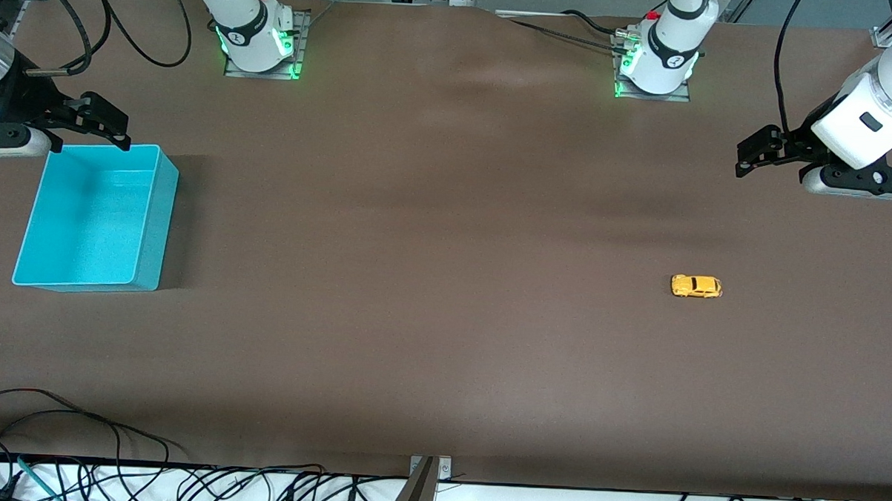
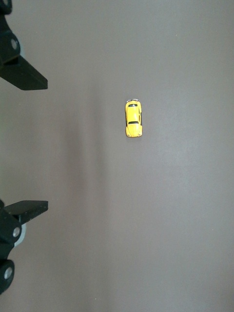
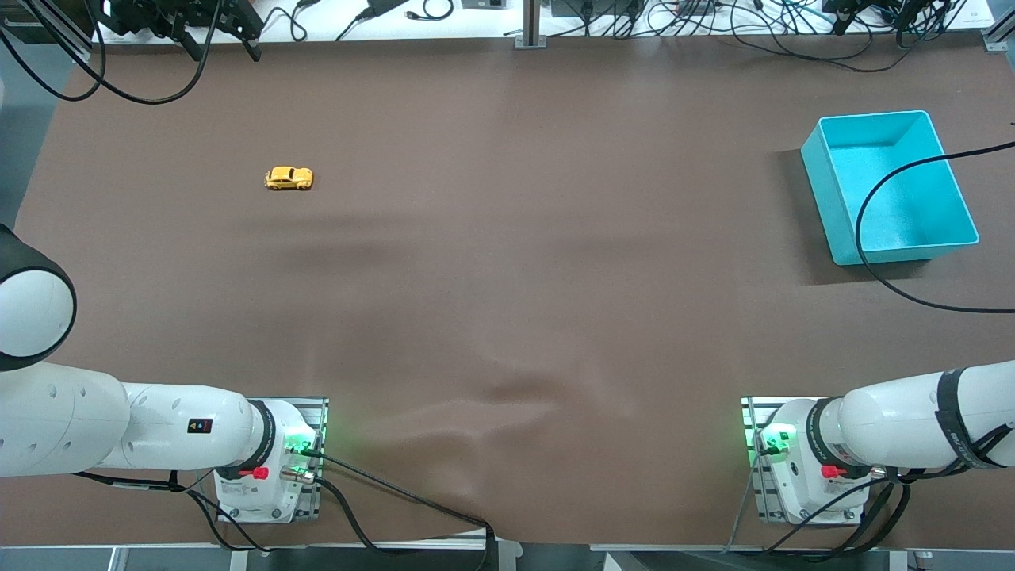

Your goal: Wind up and store yellow beetle car

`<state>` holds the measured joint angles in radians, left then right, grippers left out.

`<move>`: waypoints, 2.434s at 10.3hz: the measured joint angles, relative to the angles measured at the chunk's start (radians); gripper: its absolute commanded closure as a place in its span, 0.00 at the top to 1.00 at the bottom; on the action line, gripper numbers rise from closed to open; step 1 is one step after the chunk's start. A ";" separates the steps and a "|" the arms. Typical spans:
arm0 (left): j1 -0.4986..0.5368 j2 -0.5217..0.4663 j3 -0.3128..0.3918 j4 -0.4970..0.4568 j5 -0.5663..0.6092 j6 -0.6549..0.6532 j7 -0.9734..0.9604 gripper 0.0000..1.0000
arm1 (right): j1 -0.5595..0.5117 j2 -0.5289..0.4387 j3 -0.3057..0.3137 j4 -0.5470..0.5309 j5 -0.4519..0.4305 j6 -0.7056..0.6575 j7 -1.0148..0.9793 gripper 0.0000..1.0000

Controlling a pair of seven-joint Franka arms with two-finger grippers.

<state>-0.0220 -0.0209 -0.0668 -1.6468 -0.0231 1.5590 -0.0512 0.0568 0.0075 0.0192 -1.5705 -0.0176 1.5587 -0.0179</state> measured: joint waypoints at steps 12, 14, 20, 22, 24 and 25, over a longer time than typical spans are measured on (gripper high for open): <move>0.001 0.017 0.002 0.016 0.002 0.000 0.000 1.00 | -0.001 0.015 -0.001 0.000 -0.001 0.000 0.000 1.00; 0.001 0.018 0.002 0.016 0.002 0.000 0.000 1.00 | -0.001 0.015 -0.001 0.000 -0.002 0.000 0.000 1.00; 0.002 0.018 0.002 0.018 0.002 0.000 0.000 1.00 | -0.001 0.015 -0.002 0.000 -0.003 0.000 0.000 1.00; 0.003 0.019 0.002 0.018 0.002 0.000 0.000 1.00 | -0.001 0.015 -0.002 0.000 -0.003 0.000 0.000 1.00; 0.005 0.024 0.002 0.018 0.002 -0.002 0.006 1.00 | -0.001 0.015 -0.002 0.000 -0.003 0.000 0.000 1.00; 0.008 0.030 0.002 0.018 0.002 -0.002 0.043 1.00 | -0.001 0.015 -0.002 0.000 -0.004 0.000 0.000 1.00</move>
<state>-0.0138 0.0096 -0.0649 -1.6291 -0.0206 1.5571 -0.0085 0.0562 0.0223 0.0174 -1.5705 -0.0211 1.5588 -0.0179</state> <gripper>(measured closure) 0.000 0.000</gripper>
